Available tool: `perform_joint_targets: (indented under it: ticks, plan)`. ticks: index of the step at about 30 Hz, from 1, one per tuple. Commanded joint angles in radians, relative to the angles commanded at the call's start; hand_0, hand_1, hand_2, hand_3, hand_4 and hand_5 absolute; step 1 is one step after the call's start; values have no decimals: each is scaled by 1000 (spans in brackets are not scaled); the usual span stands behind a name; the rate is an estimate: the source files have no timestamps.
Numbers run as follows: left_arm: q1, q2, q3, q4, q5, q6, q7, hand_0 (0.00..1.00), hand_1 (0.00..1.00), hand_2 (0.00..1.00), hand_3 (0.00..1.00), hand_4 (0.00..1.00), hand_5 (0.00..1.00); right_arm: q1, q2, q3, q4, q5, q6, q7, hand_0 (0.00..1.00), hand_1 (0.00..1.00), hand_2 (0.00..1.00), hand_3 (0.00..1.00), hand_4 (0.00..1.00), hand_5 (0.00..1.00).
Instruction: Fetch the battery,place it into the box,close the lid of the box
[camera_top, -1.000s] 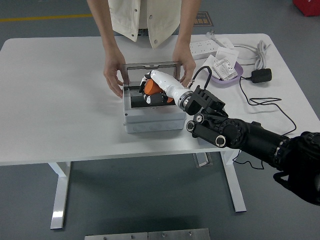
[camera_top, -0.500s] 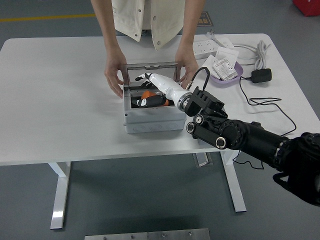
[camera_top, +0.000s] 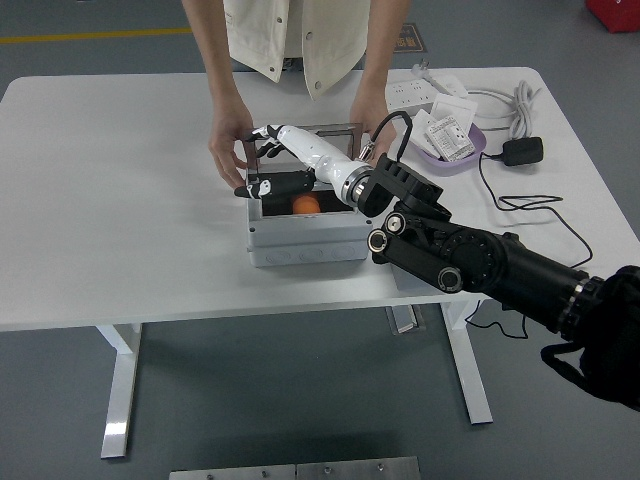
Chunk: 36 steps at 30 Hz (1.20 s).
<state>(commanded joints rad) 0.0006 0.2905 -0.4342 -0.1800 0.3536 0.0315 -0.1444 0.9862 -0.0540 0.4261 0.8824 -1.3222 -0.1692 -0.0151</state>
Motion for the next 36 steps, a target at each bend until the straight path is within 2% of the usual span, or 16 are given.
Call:
perform_joint_targets:
  ticks: [4, 9, 17, 25, 26, 27, 32, 33, 36]
  plan:
    - [1, -2, 1, 0, 2, -1, 2, 573, 587, 504, 555, 523, 2, 20, -17, 12, 15, 10, 13, -3, 897, 752, 734, 822, 978, 497]
    - [-4, -1, 6, 0, 2, -2, 2, 573, 587, 504, 555, 523, 2, 62, -32, -2, -21, 46, 20, 4, 887, 747, 734, 816, 974, 496]
    - [-13, 1, 20, 0, -1, -4, 2, 573, 587, 504, 555, 523, 2, 124, -35, -76, -137, 150, 26, 25, 882, 745, 732, 816, 973, 507]
    - [-30, 2, 33, 0, -4, -6, -1, 573, 587, 504, 555, 523, 2, 131, -24, -149, -235, 216, 44, 44, 876, 743, 736, 815, 961, 506]
    - [-31, 2, 34, 0, -5, -6, -2, 573, 587, 504, 555, 523, 2, 130, -23, -152, -241, 219, 46, 45, 876, 743, 736, 815, 961, 506]
    - [-32, 1, 34, 0, -4, -6, -2, 573, 587, 504, 555, 523, 2, 130, -23, -154, -244, 221, 46, 46, 819, 753, 772, 830, 947, 513]
    - [-31, 1, 30, 0, -1, -5, -2, 573, 587, 504, 555, 523, 2, 131, -23, -166, -246, 214, 44, 45, 819, 753, 772, 830, 947, 513]
    - [-30, 0, 29, 0, 0, -5, -2, 573, 587, 504, 555, 523, 2, 131, -23, -167, -243, 210, 42, 44, 851, 811, 841, 842, 946, 534]
    - [-28, -1, 25, 0, 4, -5, -2, 573, 587, 504, 555, 523, 2, 130, -24, -171, -231, 198, 34, 42, 851, 811, 841, 842, 946, 534]
